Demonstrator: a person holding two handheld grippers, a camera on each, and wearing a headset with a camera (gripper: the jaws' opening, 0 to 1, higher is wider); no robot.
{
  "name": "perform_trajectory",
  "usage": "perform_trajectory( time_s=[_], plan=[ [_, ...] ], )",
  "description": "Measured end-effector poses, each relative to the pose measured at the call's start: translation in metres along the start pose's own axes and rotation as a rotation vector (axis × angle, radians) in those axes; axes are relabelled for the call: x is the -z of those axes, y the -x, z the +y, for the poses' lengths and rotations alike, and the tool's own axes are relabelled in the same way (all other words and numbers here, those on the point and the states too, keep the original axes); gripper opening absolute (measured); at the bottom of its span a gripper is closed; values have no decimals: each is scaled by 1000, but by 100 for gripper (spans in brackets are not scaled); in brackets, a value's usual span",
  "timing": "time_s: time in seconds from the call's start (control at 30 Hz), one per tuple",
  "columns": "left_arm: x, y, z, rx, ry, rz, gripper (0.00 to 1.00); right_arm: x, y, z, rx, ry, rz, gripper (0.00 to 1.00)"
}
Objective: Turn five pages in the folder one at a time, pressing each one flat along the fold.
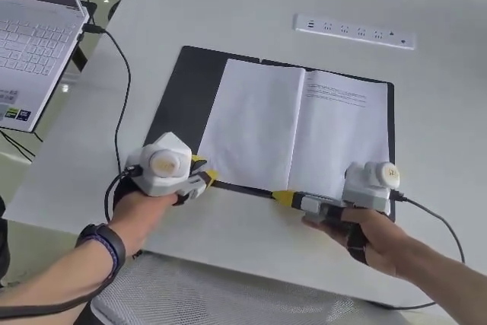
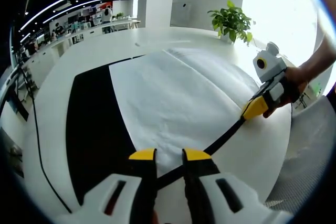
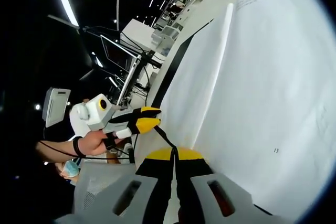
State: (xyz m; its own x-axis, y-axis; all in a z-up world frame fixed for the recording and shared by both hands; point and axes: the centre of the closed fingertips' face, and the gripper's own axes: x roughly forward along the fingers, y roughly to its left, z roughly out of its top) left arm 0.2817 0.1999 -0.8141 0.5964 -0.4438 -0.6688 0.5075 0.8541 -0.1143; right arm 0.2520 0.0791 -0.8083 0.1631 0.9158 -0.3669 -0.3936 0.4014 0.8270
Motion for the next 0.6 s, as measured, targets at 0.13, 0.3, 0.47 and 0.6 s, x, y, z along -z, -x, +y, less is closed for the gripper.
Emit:
perform_trajectory(
  time_s=[0.13, 0.3, 0.47, 0.6],
  plan=[
    [1, -1, 0, 1, 2, 3, 18, 1, 0, -1, 4, -7, -4, 0],
    [2, -2, -1, 9, -8, 10, 20, 1, 0, 0, 9, -28, -21, 0],
    [2, -3, -3, 15, 4, 18, 24, 3, 1, 6, 9, -24, -32, 0],
    [2, -2, -10, 44, 6, 23, 31, 3, 4, 16, -14, -12, -31, 4]
  ],
)
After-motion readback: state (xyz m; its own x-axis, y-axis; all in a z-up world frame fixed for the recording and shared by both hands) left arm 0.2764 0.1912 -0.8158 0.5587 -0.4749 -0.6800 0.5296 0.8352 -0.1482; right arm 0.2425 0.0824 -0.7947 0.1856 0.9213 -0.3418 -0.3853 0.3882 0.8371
